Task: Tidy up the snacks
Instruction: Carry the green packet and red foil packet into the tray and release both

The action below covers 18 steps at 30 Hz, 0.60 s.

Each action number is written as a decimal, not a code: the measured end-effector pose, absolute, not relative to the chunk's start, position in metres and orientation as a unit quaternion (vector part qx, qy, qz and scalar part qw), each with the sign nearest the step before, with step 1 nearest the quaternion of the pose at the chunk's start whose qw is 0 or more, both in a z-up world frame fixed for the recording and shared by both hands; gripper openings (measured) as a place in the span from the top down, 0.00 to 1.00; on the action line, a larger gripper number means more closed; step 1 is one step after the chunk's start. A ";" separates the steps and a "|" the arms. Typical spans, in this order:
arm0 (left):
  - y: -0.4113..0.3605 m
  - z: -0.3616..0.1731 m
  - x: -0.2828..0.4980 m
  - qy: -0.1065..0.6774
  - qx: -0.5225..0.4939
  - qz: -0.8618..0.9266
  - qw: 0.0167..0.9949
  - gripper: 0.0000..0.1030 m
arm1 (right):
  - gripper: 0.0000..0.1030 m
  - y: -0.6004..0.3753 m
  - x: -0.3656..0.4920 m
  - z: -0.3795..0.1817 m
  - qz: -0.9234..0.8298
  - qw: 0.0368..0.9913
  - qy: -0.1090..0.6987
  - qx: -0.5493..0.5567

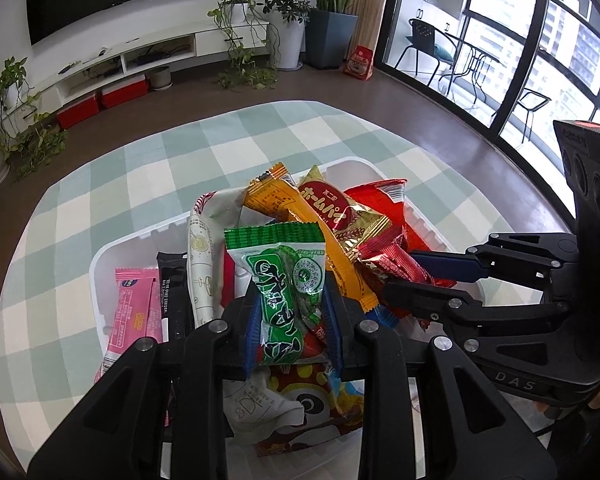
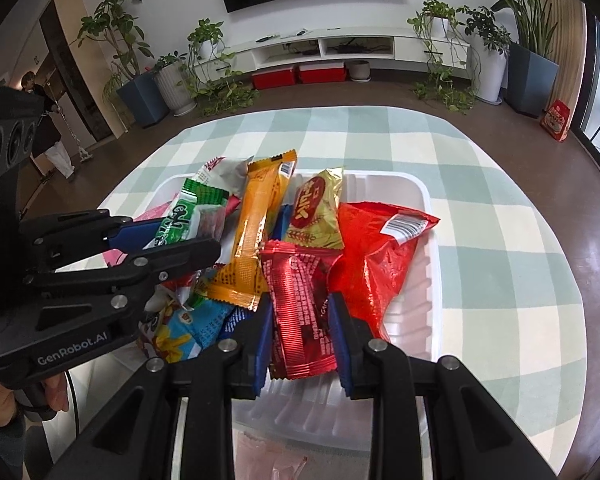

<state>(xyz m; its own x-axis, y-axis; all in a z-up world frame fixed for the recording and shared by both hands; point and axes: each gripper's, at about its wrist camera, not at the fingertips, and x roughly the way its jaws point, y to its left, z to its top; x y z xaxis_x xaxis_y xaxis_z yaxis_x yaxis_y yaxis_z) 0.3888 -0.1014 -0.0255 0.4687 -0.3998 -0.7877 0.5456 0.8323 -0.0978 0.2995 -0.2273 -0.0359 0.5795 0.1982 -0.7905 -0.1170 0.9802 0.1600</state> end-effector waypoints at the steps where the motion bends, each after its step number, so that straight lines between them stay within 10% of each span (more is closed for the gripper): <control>1: -0.101 -0.025 0.388 0.435 0.084 -0.276 0.853 0.73 | 0.71 -0.227 0.300 -0.036 0.088 0.887 0.450 0.042; 5: -0.099 -0.026 0.388 0.434 0.081 -0.270 0.855 0.50 | 0.71 -0.225 0.298 -0.037 0.085 0.889 0.449 0.041; 18: -0.092 -0.020 0.381 0.419 0.077 -0.271 0.863 0.44 | 0.59 -0.226 0.295 -0.036 0.086 0.893 0.440 0.046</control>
